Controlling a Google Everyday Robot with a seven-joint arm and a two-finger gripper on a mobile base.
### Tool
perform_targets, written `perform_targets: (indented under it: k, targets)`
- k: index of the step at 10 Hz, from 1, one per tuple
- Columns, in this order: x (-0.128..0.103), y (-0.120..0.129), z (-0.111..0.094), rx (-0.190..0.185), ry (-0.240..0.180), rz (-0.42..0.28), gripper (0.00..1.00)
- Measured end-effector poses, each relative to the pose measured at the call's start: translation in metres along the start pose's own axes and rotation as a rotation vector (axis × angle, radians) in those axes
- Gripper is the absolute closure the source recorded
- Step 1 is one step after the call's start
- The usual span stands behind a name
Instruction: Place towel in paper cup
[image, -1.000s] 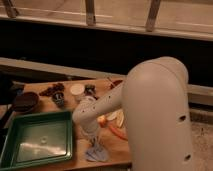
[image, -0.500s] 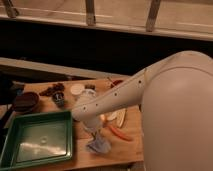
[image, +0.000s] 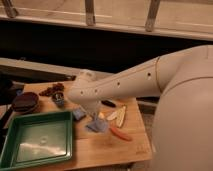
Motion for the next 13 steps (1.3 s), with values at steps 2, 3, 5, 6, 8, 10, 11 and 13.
perform_targets:
  k: [2,3,5,6,8,10,11,13]
  targets:
    - [-0.045,0.008,-0.008,-0.003,-0.030,-0.022,1.00]
    - [-0.065,0.011,-0.012,-0.008,-0.040,-0.034,1.00]
    - [-0.106,0.016,-0.020,-0.031,-0.050,-0.053,1.00]
    - [-0.121,0.014,-0.023,-0.037,-0.055,-0.058,1.00]
    - [-0.131,0.012,-0.026,-0.042,-0.059,-0.060,1.00]
    - [-0.130,0.013,-0.026,-0.044,-0.057,-0.060,1.00]
    - [-0.130,0.013,-0.026,-0.044,-0.057,-0.060,1.00]
    - [-0.130,0.012,-0.025,-0.042,-0.057,-0.061,1.00]
